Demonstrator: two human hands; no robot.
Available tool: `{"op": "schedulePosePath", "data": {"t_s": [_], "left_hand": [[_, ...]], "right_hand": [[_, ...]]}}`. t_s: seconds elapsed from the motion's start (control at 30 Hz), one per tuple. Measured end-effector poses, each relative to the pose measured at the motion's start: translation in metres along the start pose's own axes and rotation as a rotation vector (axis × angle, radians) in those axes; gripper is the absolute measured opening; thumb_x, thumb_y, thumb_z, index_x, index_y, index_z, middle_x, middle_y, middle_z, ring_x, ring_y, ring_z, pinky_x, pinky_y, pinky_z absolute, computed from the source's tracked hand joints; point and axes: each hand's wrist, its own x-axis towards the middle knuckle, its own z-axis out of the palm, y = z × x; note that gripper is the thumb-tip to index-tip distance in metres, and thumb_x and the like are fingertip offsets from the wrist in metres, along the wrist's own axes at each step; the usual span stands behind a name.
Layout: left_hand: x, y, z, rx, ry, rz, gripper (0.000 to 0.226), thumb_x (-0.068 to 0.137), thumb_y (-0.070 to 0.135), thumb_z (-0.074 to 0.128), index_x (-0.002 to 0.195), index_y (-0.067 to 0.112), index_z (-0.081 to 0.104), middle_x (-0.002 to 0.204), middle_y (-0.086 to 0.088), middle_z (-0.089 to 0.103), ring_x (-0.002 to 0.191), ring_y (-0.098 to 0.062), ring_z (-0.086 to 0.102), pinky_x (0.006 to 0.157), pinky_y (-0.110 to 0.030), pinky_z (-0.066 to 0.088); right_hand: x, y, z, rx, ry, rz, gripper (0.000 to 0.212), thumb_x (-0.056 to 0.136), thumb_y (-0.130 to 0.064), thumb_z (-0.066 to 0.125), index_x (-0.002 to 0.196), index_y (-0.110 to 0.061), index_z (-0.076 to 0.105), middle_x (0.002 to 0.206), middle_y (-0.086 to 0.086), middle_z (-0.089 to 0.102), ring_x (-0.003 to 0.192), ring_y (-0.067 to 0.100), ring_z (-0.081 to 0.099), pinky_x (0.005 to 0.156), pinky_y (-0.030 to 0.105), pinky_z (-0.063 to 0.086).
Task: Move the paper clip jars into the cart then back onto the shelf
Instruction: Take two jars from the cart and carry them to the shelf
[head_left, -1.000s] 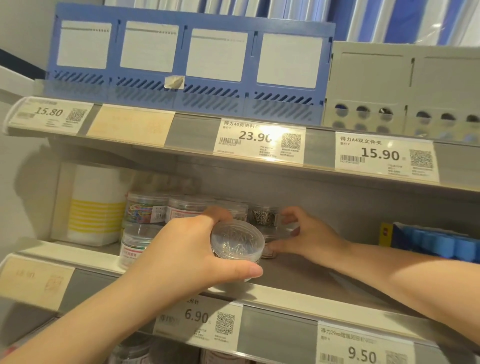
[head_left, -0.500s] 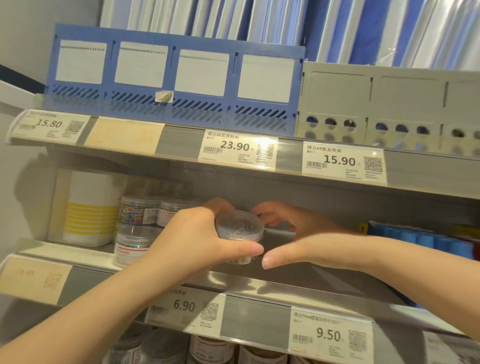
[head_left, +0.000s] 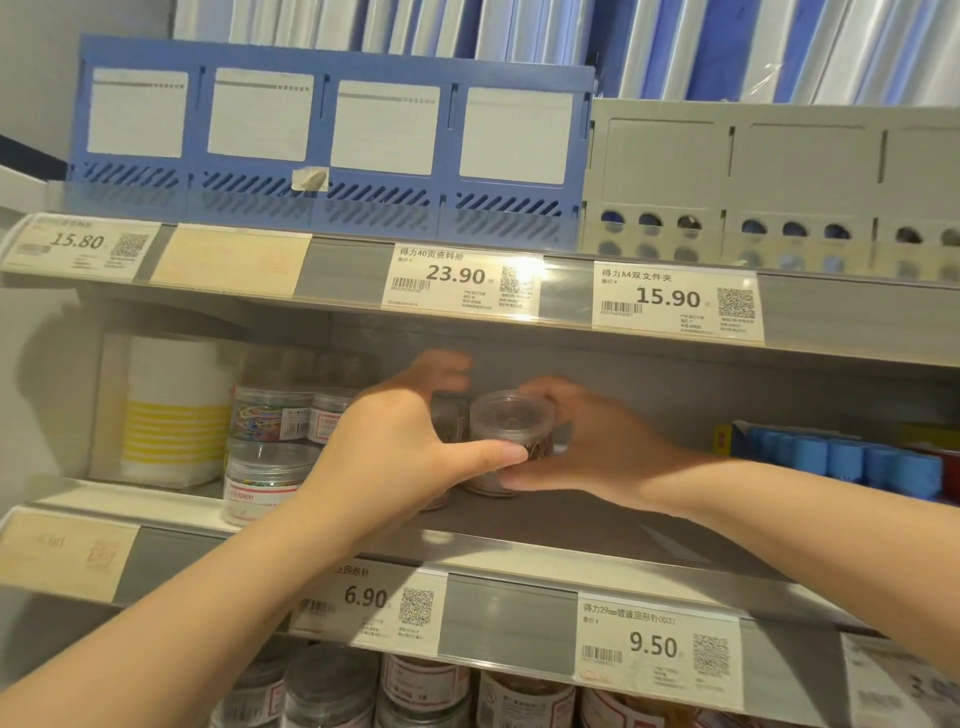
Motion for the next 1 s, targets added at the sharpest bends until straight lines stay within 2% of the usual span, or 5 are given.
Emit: {"op": "schedulePosePath", "data": {"t_s": [0.1, 0.23, 0.47, 0.6, 1.0], "left_hand": [[0.0, -0.01, 0.0, 0.006, 0.029, -0.014, 0.053, 0.068, 0.049, 0.068, 0.114, 0.04, 0.043, 0.102, 0.025, 0.059, 0.061, 0.009, 0.049, 0.062, -0.007, 0.036], [0.001, -0.021, 0.002, 0.014, 0.061, -0.002, 0.035, 0.084, 0.019, 0.06, 0.115, 0.031, 0.045, 0.093, 0.021, 0.062, 0.057, 0.003, 0.051, 0.064, -0.021, 0.042], [-0.001, -0.022, 0.002, 0.027, 0.096, 0.021, 0.033, 0.084, 0.015, 0.056, 0.106, 0.036, 0.042, 0.087, 0.021, 0.062, 0.061, 0.0, 0.053, 0.061, -0.014, 0.039], [-0.001, -0.021, 0.003, 0.016, 0.11, 0.028, 0.034, 0.084, 0.016, 0.056, 0.102, 0.039, 0.039, 0.083, 0.022, 0.062, 0.063, -0.002, 0.053, 0.063, -0.015, 0.039], [-0.003, -0.018, 0.003, 0.006, 0.127, 0.028, 0.031, 0.082, 0.018, 0.057, 0.101, 0.037, 0.043, 0.08, 0.023, 0.062, 0.057, -0.012, 0.055, 0.063, -0.015, 0.039]], "right_hand": [[0.017, 0.012, 0.001, 0.011, 0.037, 0.119, 0.062, 0.06, -0.045, 0.082, 0.114, -0.033, 0.053, 0.107, -0.015, 0.061, 0.099, 0.006, 0.058, 0.085, 0.024, 0.047], [0.038, 0.019, 0.006, -0.021, 0.031, 0.257, 0.07, 0.065, -0.045, 0.08, 0.125, -0.026, 0.049, 0.111, -0.009, 0.052, 0.103, 0.01, 0.051, 0.082, 0.024, 0.043], [0.05, 0.029, 0.027, 0.124, 0.002, 0.301, 0.031, 0.068, -0.033, 0.082, 0.089, -0.027, 0.059, 0.101, -0.005, 0.066, 0.092, 0.01, 0.06, 0.083, 0.023, 0.047], [0.05, 0.035, 0.033, 0.11, 0.074, 0.29, 0.068, 0.065, -0.036, 0.083, 0.123, -0.02, 0.051, 0.116, -0.002, 0.059, 0.107, 0.015, 0.056, 0.092, 0.027, 0.044], [0.048, 0.039, 0.035, 0.17, 0.131, 0.301, 0.077, 0.064, -0.036, 0.084, 0.129, -0.022, 0.046, 0.104, -0.004, 0.055, 0.096, 0.012, 0.053, 0.061, 0.012, 0.036]]}}
